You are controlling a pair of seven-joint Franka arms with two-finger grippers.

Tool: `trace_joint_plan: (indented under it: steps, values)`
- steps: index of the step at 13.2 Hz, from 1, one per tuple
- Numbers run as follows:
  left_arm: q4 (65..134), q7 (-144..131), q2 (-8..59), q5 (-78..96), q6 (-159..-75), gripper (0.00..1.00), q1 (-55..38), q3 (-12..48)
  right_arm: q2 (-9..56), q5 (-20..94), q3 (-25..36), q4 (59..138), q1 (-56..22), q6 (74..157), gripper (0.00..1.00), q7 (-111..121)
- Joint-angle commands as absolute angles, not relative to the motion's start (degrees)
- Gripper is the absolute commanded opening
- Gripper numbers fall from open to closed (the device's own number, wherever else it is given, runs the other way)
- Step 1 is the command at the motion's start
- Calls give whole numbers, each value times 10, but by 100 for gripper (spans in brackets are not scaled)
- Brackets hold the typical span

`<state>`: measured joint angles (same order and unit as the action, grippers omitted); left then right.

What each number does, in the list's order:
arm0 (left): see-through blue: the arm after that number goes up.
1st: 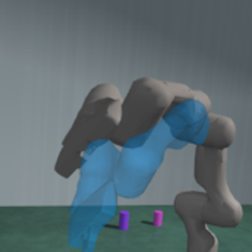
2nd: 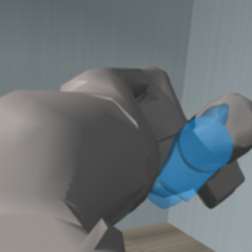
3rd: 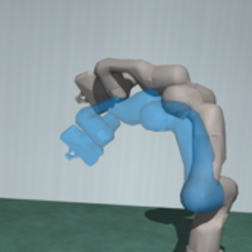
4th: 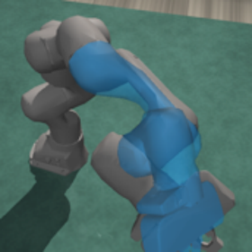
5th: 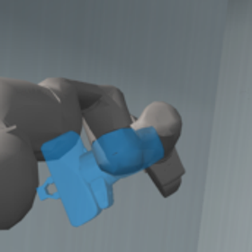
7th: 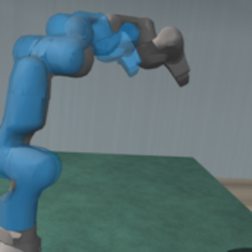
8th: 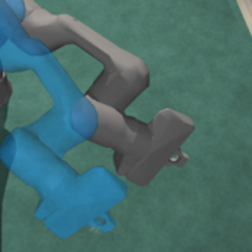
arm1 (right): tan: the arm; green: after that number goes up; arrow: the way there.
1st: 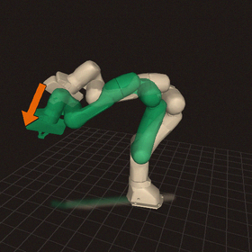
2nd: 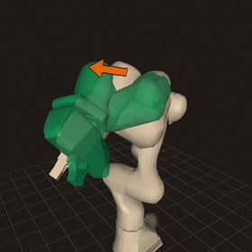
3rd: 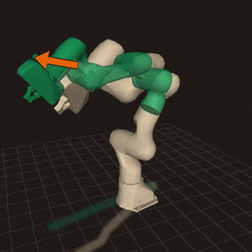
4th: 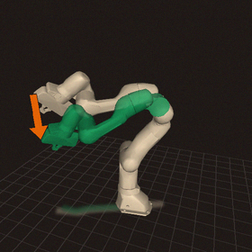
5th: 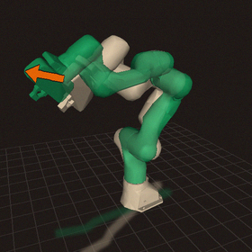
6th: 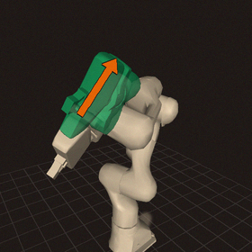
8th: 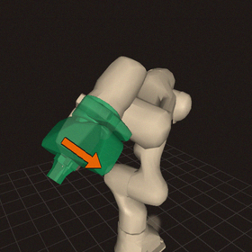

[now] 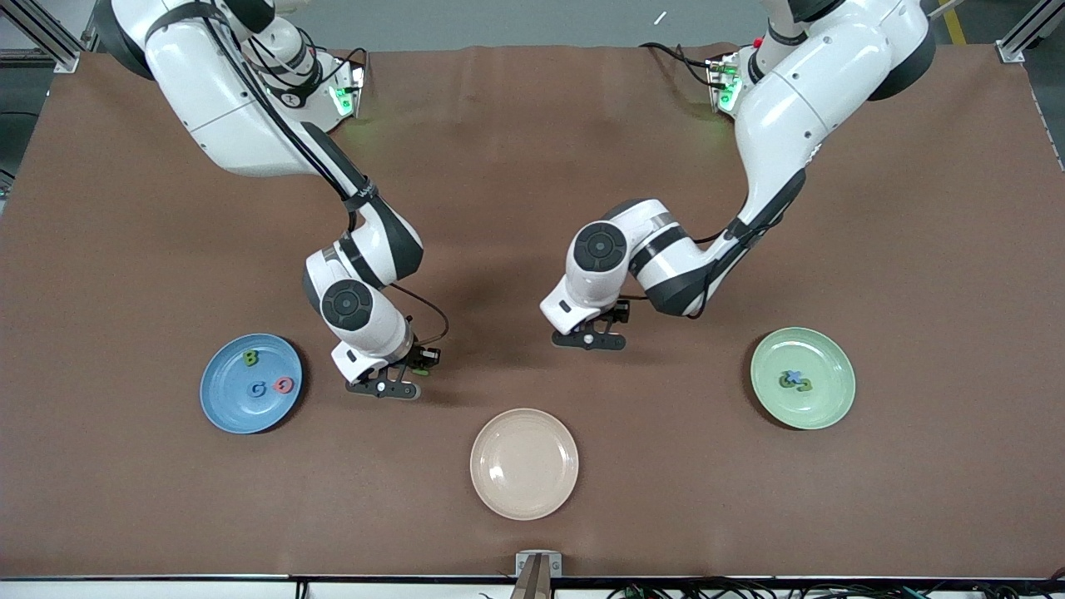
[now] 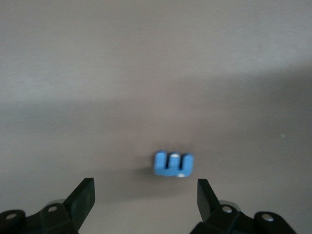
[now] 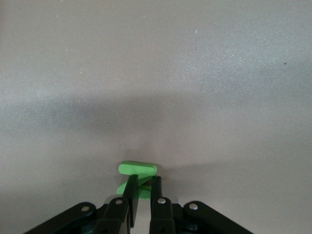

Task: Sort uppercase to blue plate, lowercase to green plate
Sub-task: 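Grasp the green Z with the right gripper while the left gripper grasps blue E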

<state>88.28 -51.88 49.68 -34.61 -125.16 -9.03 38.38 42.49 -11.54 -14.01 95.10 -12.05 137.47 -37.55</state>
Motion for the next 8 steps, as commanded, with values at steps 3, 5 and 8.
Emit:
trace_joint_plan:
  steps: [3,5,8]
  values:
    - [861,-506,520,-356,-1288,91,-120,364,425,-123,-138,955,-120,1383,51,-388]
    - [861,-505,528,-358,-1293,90,-126,362,426,-120,-138,952,-121,1382,58,-393]
    - [861,-479,533,-357,-1294,85,-140,342,427,-121,-138,946,-128,1383,58,-413]
